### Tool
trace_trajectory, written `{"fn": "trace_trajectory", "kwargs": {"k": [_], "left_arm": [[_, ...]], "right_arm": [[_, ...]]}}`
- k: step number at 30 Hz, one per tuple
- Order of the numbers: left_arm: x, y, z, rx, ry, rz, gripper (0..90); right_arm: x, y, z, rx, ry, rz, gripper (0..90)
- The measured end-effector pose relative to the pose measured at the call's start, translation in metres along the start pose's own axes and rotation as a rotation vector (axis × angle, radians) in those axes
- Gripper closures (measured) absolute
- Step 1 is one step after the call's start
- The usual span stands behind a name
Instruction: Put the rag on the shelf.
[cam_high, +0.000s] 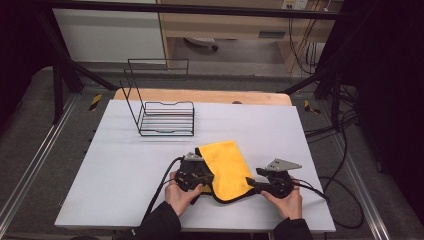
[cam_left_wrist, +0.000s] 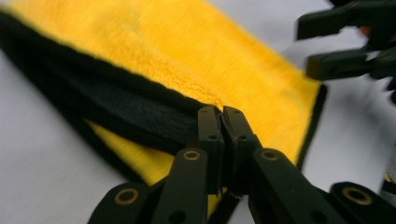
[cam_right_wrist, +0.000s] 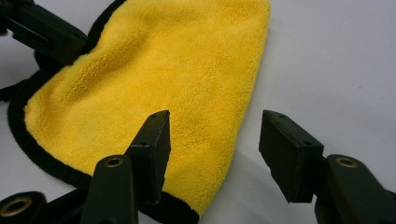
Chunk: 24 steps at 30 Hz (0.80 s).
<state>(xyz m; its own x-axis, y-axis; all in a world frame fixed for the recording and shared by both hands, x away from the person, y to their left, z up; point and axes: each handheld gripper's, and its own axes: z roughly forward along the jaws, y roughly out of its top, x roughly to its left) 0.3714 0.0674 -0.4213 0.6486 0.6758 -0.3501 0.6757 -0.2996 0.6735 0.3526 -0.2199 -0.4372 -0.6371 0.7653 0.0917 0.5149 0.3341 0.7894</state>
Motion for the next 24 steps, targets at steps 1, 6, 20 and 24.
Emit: {"fn": "trace_trajectory", "kwargs": {"k": [1, 6, 20, 24], "left_arm": [[-0.005, 0.004, 0.0, -0.002, -0.002, 0.008, 86.5], [-0.008, 0.006, 0.001, 0.053, 0.083, 0.086, 85.7], [0.008, -0.026, -0.006, 0.156, 0.135, 0.051, 52.4], [0.003, -0.026, -0.003, 0.157, 0.155, 0.067, 63.8]], "right_arm": [[0.0, 0.0, 0.0, 0.005, -0.002, 0.003, 44.2], [0.002, -0.002, -0.001, 0.011, 0.004, -0.002, 43.9], [0.004, -0.004, 0.001, 0.023, 0.001, 0.0, 36.9], [0.004, -0.004, 0.001, 0.023, 0.0, 0.001, 36.8]]}}
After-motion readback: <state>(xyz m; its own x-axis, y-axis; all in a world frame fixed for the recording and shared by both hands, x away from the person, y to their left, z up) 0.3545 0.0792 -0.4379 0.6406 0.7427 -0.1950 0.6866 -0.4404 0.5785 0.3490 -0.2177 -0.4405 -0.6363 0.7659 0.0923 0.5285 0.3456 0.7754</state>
